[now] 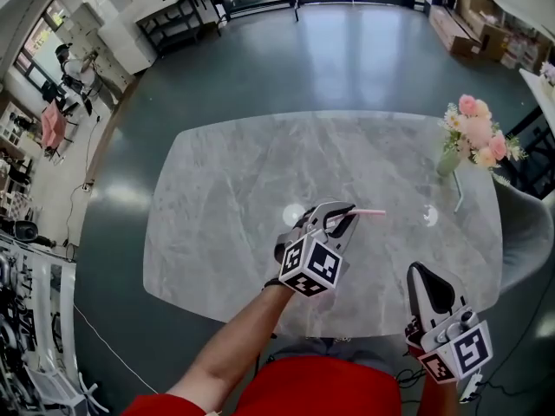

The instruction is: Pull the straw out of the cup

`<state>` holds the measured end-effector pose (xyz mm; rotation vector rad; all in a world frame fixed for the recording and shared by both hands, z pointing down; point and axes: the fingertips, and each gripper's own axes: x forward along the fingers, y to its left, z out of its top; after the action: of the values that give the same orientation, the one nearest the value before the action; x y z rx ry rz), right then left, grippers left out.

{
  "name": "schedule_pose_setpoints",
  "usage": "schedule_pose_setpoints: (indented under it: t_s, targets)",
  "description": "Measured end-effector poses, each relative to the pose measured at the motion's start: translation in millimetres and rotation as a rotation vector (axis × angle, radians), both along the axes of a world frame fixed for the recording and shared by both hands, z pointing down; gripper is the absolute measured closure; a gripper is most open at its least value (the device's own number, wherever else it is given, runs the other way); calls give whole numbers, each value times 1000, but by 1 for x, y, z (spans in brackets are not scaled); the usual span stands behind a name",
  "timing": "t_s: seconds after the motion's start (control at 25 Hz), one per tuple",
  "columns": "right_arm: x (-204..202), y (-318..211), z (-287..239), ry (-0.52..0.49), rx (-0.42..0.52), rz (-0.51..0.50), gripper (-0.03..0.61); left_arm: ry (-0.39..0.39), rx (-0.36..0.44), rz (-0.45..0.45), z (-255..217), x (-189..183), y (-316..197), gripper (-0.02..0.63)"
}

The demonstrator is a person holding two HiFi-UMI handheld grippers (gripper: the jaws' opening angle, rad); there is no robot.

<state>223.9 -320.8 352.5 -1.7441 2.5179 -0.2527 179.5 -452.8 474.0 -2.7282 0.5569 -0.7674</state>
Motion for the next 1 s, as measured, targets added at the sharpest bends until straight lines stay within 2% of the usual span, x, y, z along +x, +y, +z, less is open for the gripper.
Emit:
schedule_pose_setpoints:
  t_s: [0.28,0.4,0.6,0.72,1.0]
  targets:
    - [-7,-5,-4,-5,17,-23,571,304,-8,-109,-78,-35,-5,566]
    - [-14,-6,-7,0,26,-42,571,399,-6,-148,-109,-55,-4,566]
    - [-25,-10,-13,6,50,-75,571,530,-40,-228,-143,-87,5,566]
    - [-35,-10,-23,9,69,-94,571,604,-24,-252,-162,-108,15,566]
    - [-53,-8,-36,3,108,-134,571,703,-29,-269,-183,-136,52,566]
